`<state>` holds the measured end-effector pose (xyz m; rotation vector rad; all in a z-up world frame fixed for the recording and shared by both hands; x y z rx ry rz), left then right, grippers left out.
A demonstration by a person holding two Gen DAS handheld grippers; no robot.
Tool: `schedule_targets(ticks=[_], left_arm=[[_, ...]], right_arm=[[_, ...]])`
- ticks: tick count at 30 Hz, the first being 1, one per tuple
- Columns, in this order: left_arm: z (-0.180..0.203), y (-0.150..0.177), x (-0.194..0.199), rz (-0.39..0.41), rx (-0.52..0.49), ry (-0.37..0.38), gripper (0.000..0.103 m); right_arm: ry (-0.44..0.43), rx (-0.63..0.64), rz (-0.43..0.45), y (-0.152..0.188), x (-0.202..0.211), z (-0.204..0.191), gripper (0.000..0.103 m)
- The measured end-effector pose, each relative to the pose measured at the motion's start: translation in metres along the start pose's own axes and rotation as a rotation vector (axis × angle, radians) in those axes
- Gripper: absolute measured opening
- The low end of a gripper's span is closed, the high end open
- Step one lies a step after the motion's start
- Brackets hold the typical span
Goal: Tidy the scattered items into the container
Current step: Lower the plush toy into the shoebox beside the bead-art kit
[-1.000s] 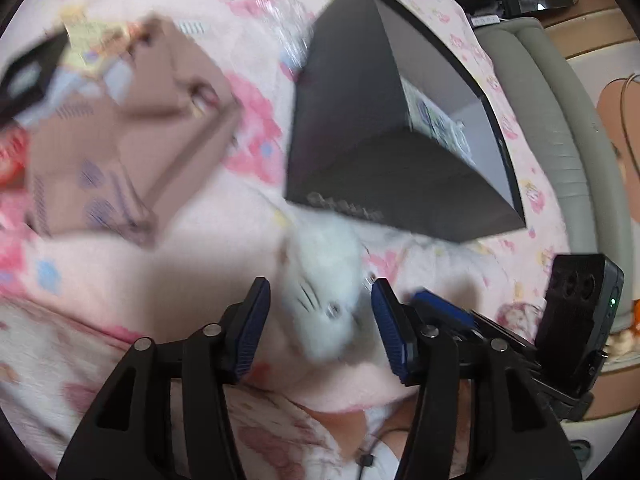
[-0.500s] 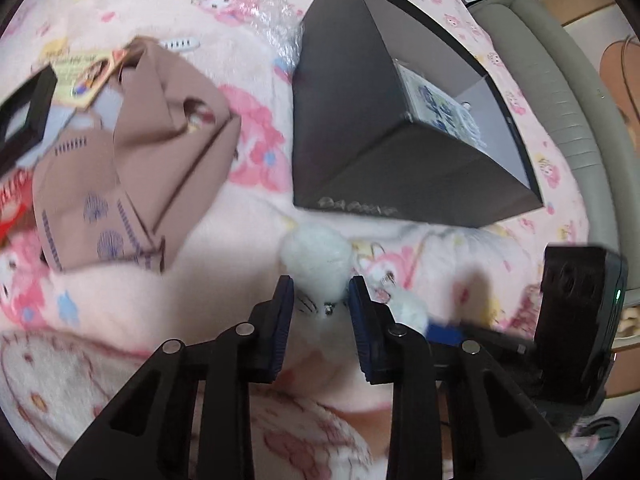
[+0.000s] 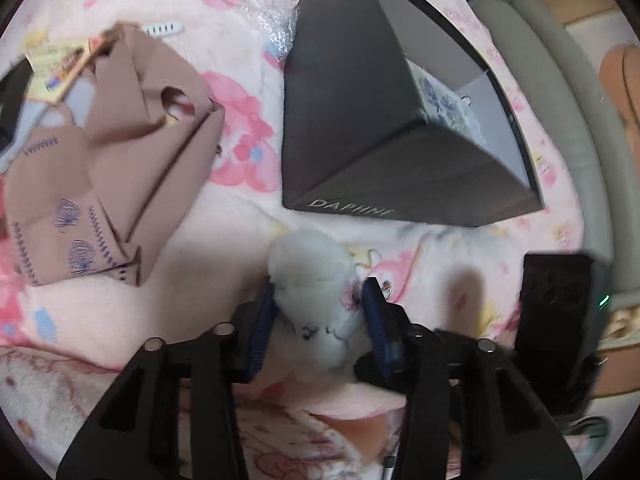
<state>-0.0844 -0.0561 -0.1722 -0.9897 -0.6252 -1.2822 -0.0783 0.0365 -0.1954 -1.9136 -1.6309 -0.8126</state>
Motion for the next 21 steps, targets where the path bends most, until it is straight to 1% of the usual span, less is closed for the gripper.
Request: schedule_targets(ticks=[1, 5, 9, 13, 15, 18, 21], left_arm=[[0.002, 0.001, 0.003, 0.007, 0.004, 0.009, 0.042], [0.018, 0.003, 0.024, 0.075, 0.019, 0.072, 0.040], [0.042, -0.008, 0.057, 0.152, -0.012, 0.108, 0.040], [0.080, -0.049, 0.083, 0.225, -0.051, 0.147, 0.040], [0.089, -0.071, 0.084, 0.245, -0.044, 0.159, 0.040], [0.099, -0.103, 0.076, 0.263, 0.001, 0.192, 0.039], [0.100, -0.132, 0.054, 0.244, 0.048, 0.192, 0.039]], right_arm=[[-0.019, -0.001, 0.001, -0.001, 0.003, -0.002, 0.034], [-0.029, 0.048, 0.049, -0.002, 0.026, -0.017, 0.032], [-0.076, 0.100, 0.101, -0.001, 0.066, -0.036, 0.031], [-0.127, 0.143, 0.165, -0.017, 0.111, -0.053, 0.031], [-0.126, 0.173, 0.202, -0.037, 0.130, -0.062, 0.031], [-0.086, 0.216, 0.239, -0.066, 0.146, -0.070, 0.031], [-0.018, 0.251, 0.254, -0.100, 0.160, -0.068, 0.031]])
Point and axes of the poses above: each gripper's, at about its wrist camera, not at the fingertips, and x roughly against the way its jaws point, z to its right, y to its underside, the point moved 8 cm from there along -x, roughly the way its jaws point, and after that the axes turned 11 degrees about -x, right-handed, at the moved point
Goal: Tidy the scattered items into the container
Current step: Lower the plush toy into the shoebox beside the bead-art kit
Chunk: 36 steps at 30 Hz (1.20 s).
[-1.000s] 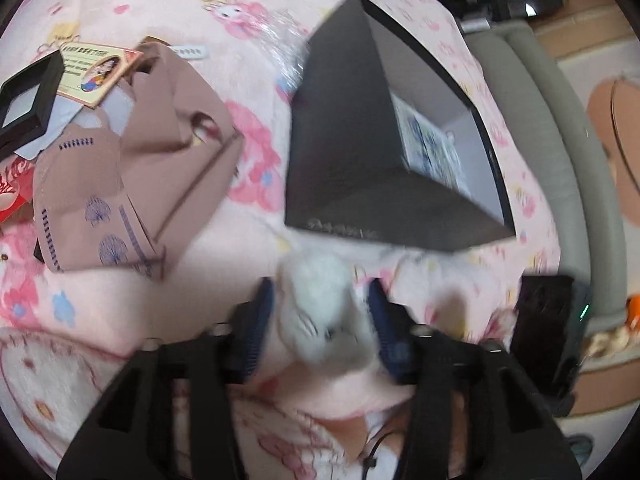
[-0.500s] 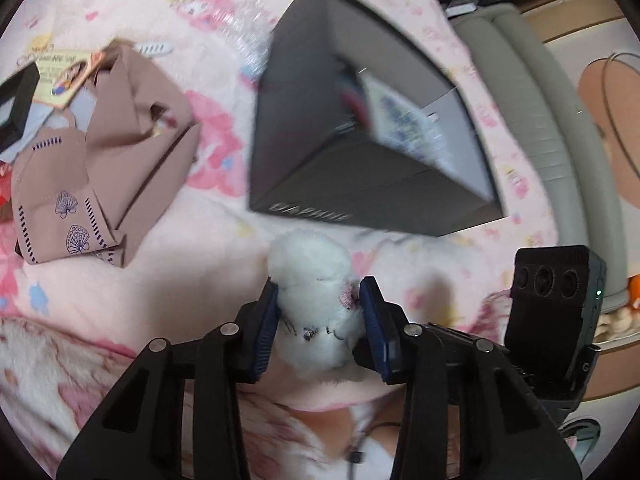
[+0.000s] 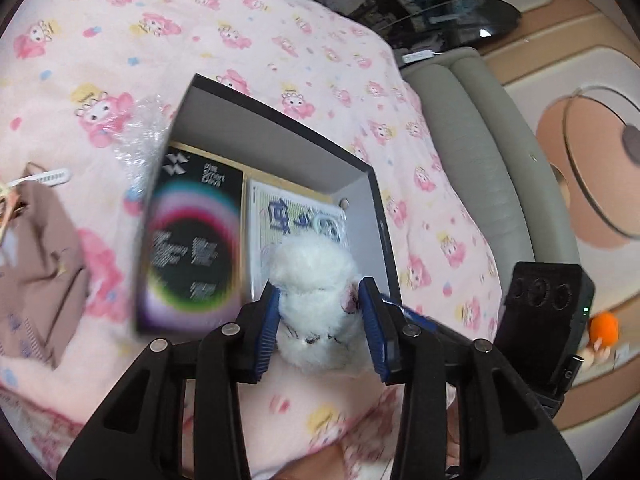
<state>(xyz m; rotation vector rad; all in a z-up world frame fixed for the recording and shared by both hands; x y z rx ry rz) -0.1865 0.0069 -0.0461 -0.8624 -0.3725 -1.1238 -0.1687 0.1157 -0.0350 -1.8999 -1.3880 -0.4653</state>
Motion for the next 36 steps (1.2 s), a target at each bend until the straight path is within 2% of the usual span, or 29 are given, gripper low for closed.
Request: schedule_targets(ticks=[4, 6, 12, 17, 19, 21, 24, 26, 30, 32, 36], left_arm=[[-0.009, -0.029, -0.043, -0.024, 0.055, -0.024, 0.039], [-0.016, -0.044, -0.065, -0.036, 0.116, -0.004, 0.039], [-0.037, -0.082, -0.127, -0.025, 0.219, -0.025, 0.037], [-0.056, -0.087, -0.178, -0.065, 0.256, -0.091, 0.034], [-0.062, -0.084, -0.187, -0.077, 0.283, -0.095, 0.034], [-0.065, -0.082, -0.185, -0.073, 0.308, -0.099, 0.037], [-0.060, -0.075, -0.172, -0.062, 0.242, -0.143, 0.037], [-0.050, -0.069, -0.170, -0.092, 0.161, -0.164, 0.037], [-0.045, -0.071, -0.175, -0.081, 0.104, -0.229, 0.035], [-0.042, -0.075, -0.183, -0.077, 0.114, -0.193, 0.034], [-0.041, -0.078, -0.193, -0.122, 0.180, -0.029, 0.034]], right_arm=[[0.060, 0.008, -0.026, -0.042, -0.011, 0.026, 0.031], [0.089, 0.011, -0.032, -0.063, -0.017, 0.040, 0.031], [0.127, -0.009, -0.025, -0.115, -0.033, 0.082, 0.031], [0.151, -0.103, -0.008, -0.131, -0.049, 0.128, 0.031], [0.190, -0.102, -0.001, -0.131, -0.051, 0.140, 0.031], [0.193, -0.091, 0.026, -0.132, -0.046, 0.142, 0.030], [0.204, -0.109, 0.114, -0.138, -0.027, 0.142, 0.029], [0.216, -0.094, 0.160, -0.141, -0.015, 0.140, 0.029], [0.276, -0.073, 0.143, -0.137, -0.014, 0.142, 0.029], [0.319, -0.054, 0.149, -0.132, -0.020, 0.137, 0.029], [0.426, 0.085, 0.143, -0.122, -0.038, 0.121, 0.029]])
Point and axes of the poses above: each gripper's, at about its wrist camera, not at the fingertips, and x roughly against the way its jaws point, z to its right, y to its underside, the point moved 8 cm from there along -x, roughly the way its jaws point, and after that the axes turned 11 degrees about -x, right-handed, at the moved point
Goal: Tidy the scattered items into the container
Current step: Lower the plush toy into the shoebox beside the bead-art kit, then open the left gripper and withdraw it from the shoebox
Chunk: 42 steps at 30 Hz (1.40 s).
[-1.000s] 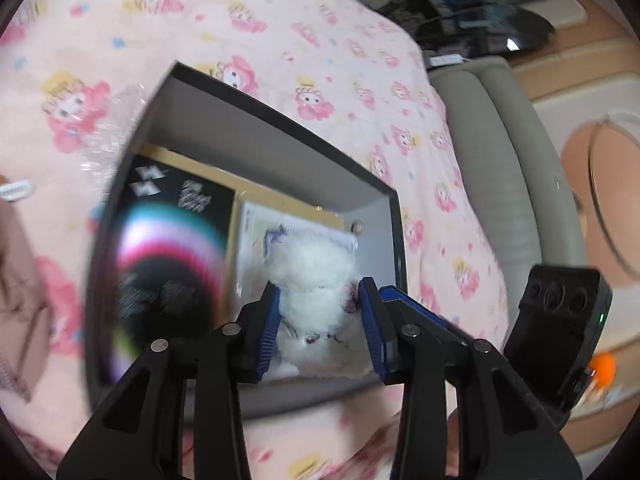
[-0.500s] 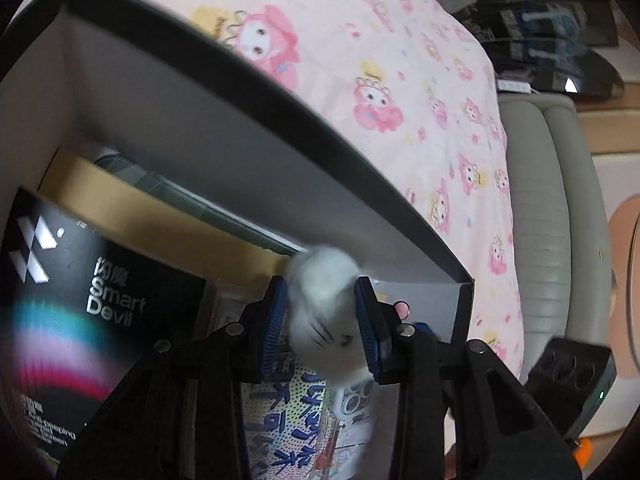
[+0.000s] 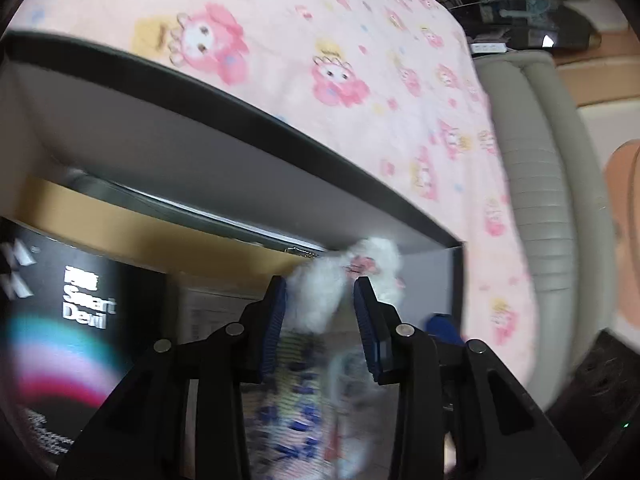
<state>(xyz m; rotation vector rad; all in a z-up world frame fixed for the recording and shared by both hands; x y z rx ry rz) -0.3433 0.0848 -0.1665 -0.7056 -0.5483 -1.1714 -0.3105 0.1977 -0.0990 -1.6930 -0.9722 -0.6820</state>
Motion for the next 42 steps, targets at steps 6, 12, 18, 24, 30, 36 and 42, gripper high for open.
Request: schedule_targets(ticks=[6, 12, 18, 24, 30, 36, 42], left_arm=[[-0.029, 0.003, 0.027, 0.039, 0.040, -0.098, 0.035], [-0.020, 0.008, 0.010, 0.005, -0.047, -0.205, 0.035], [-0.007, -0.001, -0.012, -0.030, -0.063, -0.169, 0.034], [0.013, -0.003, -0.020, -0.050, -0.099, -0.130, 0.039], [0.008, 0.004, 0.023, 0.072, -0.098, -0.175, 0.046], [0.016, 0.022, 0.052, 0.098, -0.226, -0.253, 0.052], [0.040, 0.047, 0.083, 0.128, -0.384, -0.323, 0.053]], right_arm=[[0.035, 0.011, -0.096, 0.010, -0.027, 0.006, 0.029], [0.008, -0.084, -0.235, 0.021, -0.050, 0.018, 0.029], [0.003, -0.087, -0.240, 0.025, -0.048, 0.018, 0.030], [0.007, -0.084, -0.229, 0.024, -0.042, 0.018, 0.031], [-0.009, -0.104, -0.208, 0.018, -0.039, 0.019, 0.032], [-0.028, -0.035, -0.182, 0.019, -0.023, 0.013, 0.041], [-0.016, -0.124, -0.104, 0.018, 0.020, 0.017, 0.060]])
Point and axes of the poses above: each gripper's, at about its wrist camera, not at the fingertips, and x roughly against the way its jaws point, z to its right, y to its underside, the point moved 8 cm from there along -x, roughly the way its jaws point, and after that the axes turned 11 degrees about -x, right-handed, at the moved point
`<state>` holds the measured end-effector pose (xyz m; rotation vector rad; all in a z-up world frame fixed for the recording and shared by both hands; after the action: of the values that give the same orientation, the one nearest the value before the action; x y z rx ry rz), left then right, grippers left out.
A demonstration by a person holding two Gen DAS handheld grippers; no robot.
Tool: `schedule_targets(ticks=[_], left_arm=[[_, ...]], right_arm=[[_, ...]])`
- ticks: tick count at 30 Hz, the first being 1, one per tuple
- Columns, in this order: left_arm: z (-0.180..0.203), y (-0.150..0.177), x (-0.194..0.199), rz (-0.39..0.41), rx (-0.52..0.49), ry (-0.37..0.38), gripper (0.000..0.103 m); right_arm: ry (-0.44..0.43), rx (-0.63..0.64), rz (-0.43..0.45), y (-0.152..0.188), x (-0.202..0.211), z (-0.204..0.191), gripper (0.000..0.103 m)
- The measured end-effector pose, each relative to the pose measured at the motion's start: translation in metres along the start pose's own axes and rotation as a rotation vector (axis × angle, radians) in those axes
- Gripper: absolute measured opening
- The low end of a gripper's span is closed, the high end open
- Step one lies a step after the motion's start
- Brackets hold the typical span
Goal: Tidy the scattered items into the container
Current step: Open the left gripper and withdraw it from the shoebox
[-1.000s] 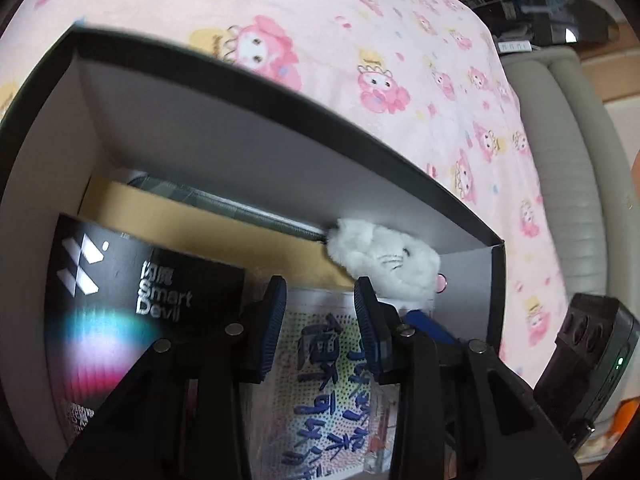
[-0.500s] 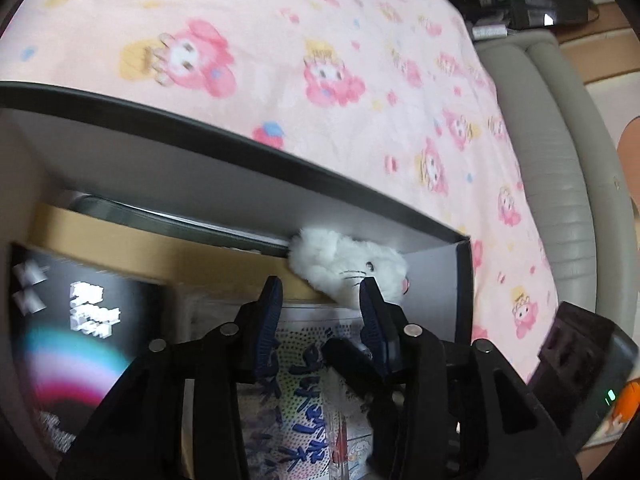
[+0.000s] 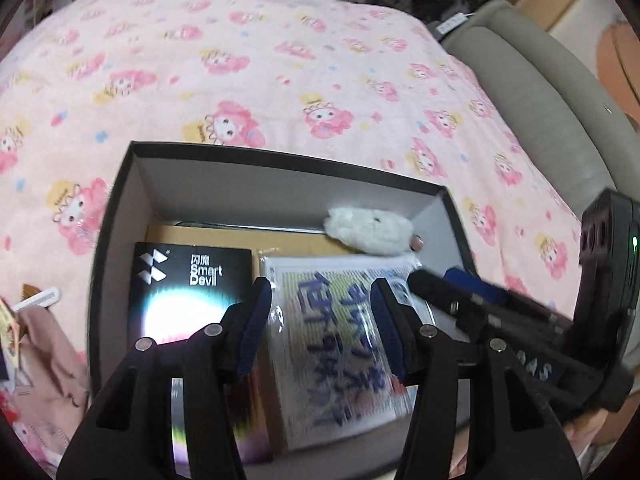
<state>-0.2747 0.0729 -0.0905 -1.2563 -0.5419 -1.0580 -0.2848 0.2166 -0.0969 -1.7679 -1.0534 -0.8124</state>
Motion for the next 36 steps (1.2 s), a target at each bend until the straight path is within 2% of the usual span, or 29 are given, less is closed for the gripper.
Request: schedule_targets(ticks=[4, 7, 9, 12, 19, 22, 29, 36], left_arm=[[0.014, 0.012, 0.027, 0.030, -0.056, 0.000, 0.056], [0.025, 0.024, 0.046, 0.043, -0.115, -0.005, 0.061], [0.026, 0.032, 0.056, 0.047, -0.151, -0.020, 0.063], [0.022, 0.047, 0.074, 0.052, -0.152, -0.011, 0.064], [0.018, 0.081, 0.109, 0.055, -0.184, -0.010, 0.065], [0.019, 0.094, 0.117, 0.051, -0.191, 0.017, 0.065], [0.012, 0.115, 0.142, 0.060, -0.218, -0.027, 0.065], [-0.013, 0.131, 0.174, 0.080, -0.219, -0.063, 0.065]], right_arm=[[0.036, -0.010, 0.088, 0.011, 0.032, 0.000, 0.060], [0.031, -0.028, 0.109, 0.028, 0.048, -0.003, 0.061], [0.025, 0.008, 0.122, 0.040, 0.056, -0.011, 0.062], [0.046, 0.026, 0.162, 0.056, 0.066, -0.019, 0.064], [0.042, 0.037, 0.168, 0.104, 0.078, -0.038, 0.064], [0.030, 0.026, 0.155, 0.121, 0.084, -0.041, 0.064], [0.080, 0.073, 0.169, 0.147, 0.097, -0.057, 0.064], [0.042, 0.129, 0.143, 0.172, 0.102, -0.092, 0.064]])
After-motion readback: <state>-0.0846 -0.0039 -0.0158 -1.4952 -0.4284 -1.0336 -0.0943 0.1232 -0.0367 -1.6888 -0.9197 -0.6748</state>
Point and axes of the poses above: each gripper's, at about its wrist camera, not at the fingertips, and x roughly against the way its jaws point, z to its right, y to its underside, the point moved 8 cm from there along -x, roughly the way its jaws point, and after that the axes turned 11 degrees about -x, right-handed, at the moved point
